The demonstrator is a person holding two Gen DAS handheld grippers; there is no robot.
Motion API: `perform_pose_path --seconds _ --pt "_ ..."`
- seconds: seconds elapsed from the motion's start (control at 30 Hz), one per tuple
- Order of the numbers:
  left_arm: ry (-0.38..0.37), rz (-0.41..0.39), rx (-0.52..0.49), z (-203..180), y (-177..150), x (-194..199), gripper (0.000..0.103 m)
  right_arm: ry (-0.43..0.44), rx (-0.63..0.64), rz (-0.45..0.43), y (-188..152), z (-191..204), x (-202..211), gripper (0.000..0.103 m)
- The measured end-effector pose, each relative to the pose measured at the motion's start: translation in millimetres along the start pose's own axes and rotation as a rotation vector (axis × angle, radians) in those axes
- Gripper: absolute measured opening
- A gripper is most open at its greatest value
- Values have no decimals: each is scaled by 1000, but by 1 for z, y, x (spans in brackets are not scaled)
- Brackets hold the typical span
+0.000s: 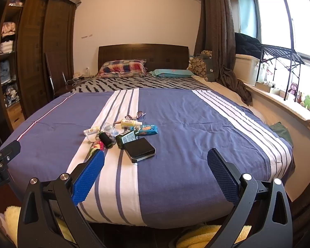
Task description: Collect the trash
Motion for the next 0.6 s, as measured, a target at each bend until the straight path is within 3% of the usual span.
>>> perform_pose_path --seconds 0.6 --pt "-6 -18 6 0 3 6 95 2 2 -8 -1 4 2 100"
Point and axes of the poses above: each gripper's, at about its wrist camera, not at the fingertips, and x roughly against the way its jaws point, z to its left, y to its top, the point moved 9 cm from there along -x, roughly the way its jaws point
